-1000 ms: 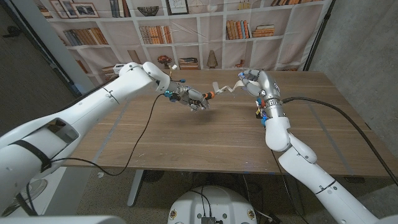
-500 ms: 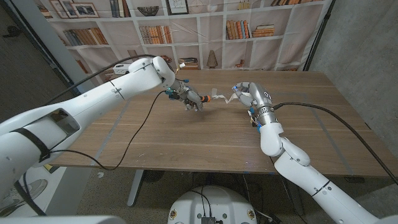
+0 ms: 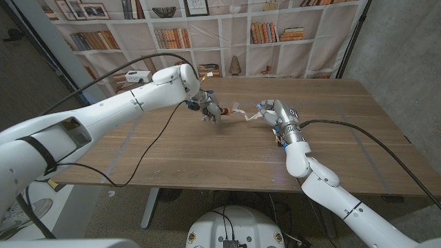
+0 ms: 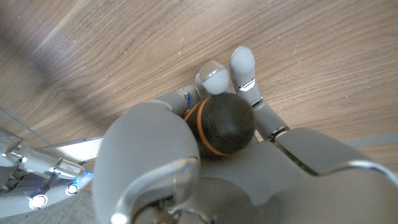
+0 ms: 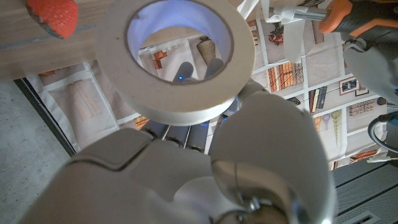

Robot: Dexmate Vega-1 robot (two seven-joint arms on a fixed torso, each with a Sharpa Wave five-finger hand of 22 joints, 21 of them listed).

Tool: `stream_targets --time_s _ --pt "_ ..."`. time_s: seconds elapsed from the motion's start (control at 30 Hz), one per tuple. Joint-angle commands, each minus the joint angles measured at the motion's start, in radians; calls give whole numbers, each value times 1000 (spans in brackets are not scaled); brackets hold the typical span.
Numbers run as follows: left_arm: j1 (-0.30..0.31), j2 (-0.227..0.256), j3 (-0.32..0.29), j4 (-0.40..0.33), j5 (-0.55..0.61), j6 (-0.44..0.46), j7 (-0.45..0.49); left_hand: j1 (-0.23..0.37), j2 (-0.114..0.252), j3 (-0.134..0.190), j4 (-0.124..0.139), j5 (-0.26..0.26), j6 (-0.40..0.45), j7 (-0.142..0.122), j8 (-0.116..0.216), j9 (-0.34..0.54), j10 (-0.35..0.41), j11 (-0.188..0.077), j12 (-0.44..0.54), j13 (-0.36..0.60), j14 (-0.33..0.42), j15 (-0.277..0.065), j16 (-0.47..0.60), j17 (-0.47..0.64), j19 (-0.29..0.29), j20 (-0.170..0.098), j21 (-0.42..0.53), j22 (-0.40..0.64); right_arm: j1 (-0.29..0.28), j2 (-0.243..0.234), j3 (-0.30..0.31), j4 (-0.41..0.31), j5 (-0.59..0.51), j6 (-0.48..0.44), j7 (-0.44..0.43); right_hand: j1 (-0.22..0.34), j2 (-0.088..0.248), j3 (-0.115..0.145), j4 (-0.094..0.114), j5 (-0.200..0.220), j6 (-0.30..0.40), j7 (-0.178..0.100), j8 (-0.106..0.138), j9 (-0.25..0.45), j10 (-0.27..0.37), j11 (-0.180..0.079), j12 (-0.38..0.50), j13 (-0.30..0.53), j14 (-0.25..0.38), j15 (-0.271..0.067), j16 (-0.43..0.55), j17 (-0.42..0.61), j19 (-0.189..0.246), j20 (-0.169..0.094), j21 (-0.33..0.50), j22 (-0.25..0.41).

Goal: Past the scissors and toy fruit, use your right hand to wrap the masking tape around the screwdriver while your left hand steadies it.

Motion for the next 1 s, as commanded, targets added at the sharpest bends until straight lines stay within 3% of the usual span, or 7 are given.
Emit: stream_targets --time_s 0.03,0.53,0.67,0.73,0.8,0.9,1.0 --pt "-1 -10 62 -26 210 18 -39 59 53 -1 -6 -4 11 -2 -5 -3 -2 -10 -9 -9 -3 -2 -1 3 -3 -95 8 1 20 -3 -32 37 34 -14 -2 38 43 44 -51 0 70 61 -6 2 52 -41 0 3 10 -150 -4 2 9 -65 2 1" --pt "33 -41 150 -61 629 31 -95 78 37 -48 -71 -59 67 -25 -46 -67 19 -29 -113 -178 1 -7 -30 -32 -8 -95 18 -24 68 -76 -63 -30 113 -160 221 49 54 51 -65 -28 41 49 -40 -23 47 -37 -56 -99 7 -147 -39 -5 10 -66 -8 -1" --pt "73 -49 145 -71 777 8 -104 74 10 -89 -95 -72 89 -22 -62 -88 24 -27 -138 -219 -7 -8 -52 -68 -11 -94 10 -49 90 -99 -83 -56 112 -222 282 54 60 58 -71 -36 26 41 -48 -30 35 -35 -80 -135 0 -149 -62 -11 16 -69 -10 -1" --pt "103 -52 129 -78 847 -11 -97 86 3 -129 -127 -78 103 -28 -88 -113 29 -28 -155 -250 -23 -10 -119 -173 -24 -95 -3 -89 107 -116 -97 -69 110 -252 322 58 69 67 -76 -47 8 33 -55 -40 17 -44 -109 -173 -24 -152 -127 -46 4 -65 -17 -2" --pt "126 -59 117 -78 923 -37 -109 105 -14 -200 -153 -73 103 -48 -151 -153 -5 -35 -161 -234 -50 -13 -246 -391 -60 -88 -29 -173 115 -126 -106 -78 108 -272 340 61 76 82 -85 -65 -33 19 -62 -61 -14 -49 -152 -236 -15 -158 -278 -148 -8 -61 -28 -2" --pt "170 -66 85 -83 1021 -90 -115 94 -32 -230 -139 -57 77 -46 -209 -179 -43 -33 -181 -249 -95 -19 -353 -539 -114 -77 -103 -284 123 -136 -117 -90 100 -298 351 41 67 83 -82 -76 -99 0 -71 -84 -81 -44 -206 -291 -30 -159 -418 -219 -41 -48 -49 -3" --pt "215 -77 39 -87 1082 -151 -125 32 -97 -238 -113 -27 3 -51 -291 -208 -138 -14 -225 -292 -233 -17 -516 -642 -210 -23 -208 -370 132 -151 -125 -107 101 -323 374 -29 28 56 -57 -77 -168 -18 -77 -120 -196 -47 -263 -326 -91 -143 -607 -336 -74 -16 -82 -4"
